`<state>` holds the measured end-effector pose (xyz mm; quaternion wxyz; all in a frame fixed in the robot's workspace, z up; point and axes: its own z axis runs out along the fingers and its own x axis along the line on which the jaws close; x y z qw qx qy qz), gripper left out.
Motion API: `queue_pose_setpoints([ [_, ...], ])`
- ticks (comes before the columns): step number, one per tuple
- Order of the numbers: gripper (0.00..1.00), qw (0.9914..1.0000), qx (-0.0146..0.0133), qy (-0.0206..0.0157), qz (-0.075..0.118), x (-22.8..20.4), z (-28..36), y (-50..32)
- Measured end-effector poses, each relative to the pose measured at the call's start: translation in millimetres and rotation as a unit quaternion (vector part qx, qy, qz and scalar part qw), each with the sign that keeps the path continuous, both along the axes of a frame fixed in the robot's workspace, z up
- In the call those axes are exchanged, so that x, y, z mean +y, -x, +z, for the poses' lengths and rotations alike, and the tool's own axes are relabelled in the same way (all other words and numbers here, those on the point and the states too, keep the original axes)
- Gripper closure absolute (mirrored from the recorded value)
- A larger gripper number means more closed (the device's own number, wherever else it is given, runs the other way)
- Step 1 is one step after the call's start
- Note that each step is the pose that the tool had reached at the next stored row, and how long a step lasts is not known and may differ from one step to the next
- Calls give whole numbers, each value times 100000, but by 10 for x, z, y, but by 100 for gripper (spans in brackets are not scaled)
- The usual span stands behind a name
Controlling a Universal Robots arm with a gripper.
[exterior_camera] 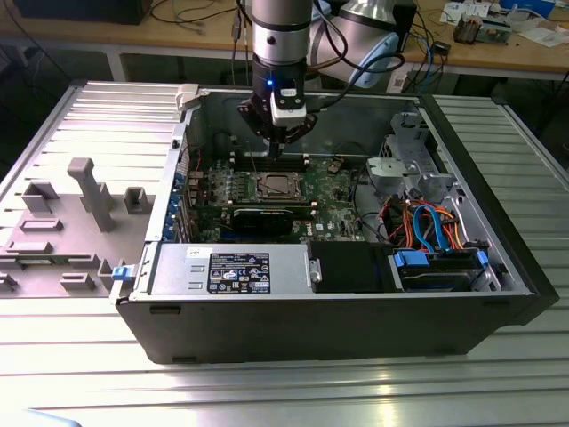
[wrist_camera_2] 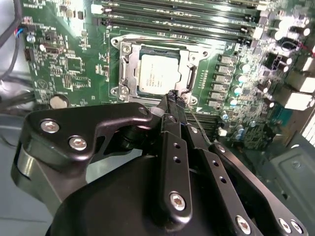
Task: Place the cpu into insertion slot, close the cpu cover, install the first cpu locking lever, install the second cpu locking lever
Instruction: 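Install the first cpu locking lever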
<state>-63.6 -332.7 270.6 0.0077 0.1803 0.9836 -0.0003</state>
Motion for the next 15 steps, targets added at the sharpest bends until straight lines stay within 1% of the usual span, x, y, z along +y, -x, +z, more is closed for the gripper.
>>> queue_pose_setpoints([
  [3, 89, 99980, 0, -4, 2006, 0, -1, 0],
  [7, 89, 99886, 2, -1, 4772, 0, -3, 0],
  [9, 89, 99800, 3, 0, 6321, 0, -4, 0],
  [11, 89, 99641, 4, 4, 8466, 0, -5, 0],
  [12, 89, 99622, -48, -3, 8690, 0, -8, 2],
  [14, 89, 99619, -253, 6, 8723, 1, -14, 31],
  [15, 89, 99600, -258, 10, 8931, 0, -15, 34],
])
